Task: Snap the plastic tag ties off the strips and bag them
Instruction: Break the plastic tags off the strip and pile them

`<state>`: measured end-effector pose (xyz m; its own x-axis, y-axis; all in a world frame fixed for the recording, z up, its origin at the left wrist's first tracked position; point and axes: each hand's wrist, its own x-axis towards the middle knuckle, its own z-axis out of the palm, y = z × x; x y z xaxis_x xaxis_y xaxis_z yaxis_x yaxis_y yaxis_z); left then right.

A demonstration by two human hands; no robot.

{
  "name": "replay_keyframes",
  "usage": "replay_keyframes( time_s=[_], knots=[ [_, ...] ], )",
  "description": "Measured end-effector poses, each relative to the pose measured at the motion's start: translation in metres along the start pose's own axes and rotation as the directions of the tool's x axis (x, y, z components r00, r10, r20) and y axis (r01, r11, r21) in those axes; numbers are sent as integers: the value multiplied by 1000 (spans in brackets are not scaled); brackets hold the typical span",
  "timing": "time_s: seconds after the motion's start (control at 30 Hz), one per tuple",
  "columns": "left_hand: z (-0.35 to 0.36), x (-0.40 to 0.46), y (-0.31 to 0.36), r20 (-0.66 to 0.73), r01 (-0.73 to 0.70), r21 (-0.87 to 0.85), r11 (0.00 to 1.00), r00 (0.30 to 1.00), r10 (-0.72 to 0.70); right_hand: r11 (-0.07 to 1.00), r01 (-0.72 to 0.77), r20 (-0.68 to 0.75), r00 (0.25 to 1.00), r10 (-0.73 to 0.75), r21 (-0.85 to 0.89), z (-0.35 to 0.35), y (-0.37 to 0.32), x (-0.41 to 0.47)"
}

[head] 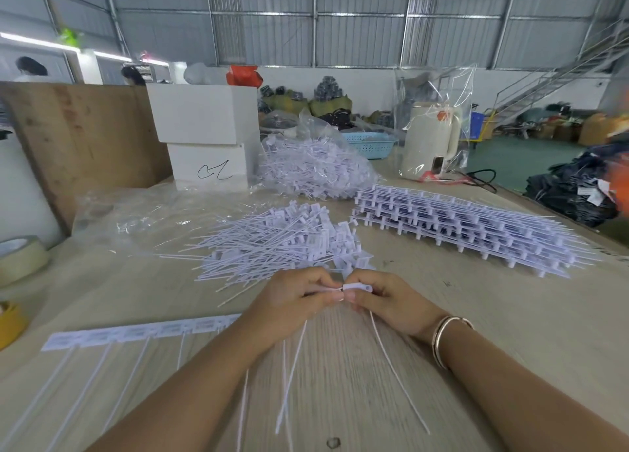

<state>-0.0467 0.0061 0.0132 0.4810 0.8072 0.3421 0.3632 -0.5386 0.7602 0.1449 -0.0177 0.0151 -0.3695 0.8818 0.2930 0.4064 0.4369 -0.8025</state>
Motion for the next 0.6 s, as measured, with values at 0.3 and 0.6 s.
replay_keyframes(
  time_s=[0.3, 0.6],
  knots=[
    [-13, 1, 10, -141, 29, -423, 906, 985, -97, 976, 36, -202, 979, 9, 215, -9, 0, 0],
    [-3, -3, -2, -122, -25, 359, 933, 990, 73, 893, 21, -39, 998, -43, -450, 3, 14, 9]
  ],
)
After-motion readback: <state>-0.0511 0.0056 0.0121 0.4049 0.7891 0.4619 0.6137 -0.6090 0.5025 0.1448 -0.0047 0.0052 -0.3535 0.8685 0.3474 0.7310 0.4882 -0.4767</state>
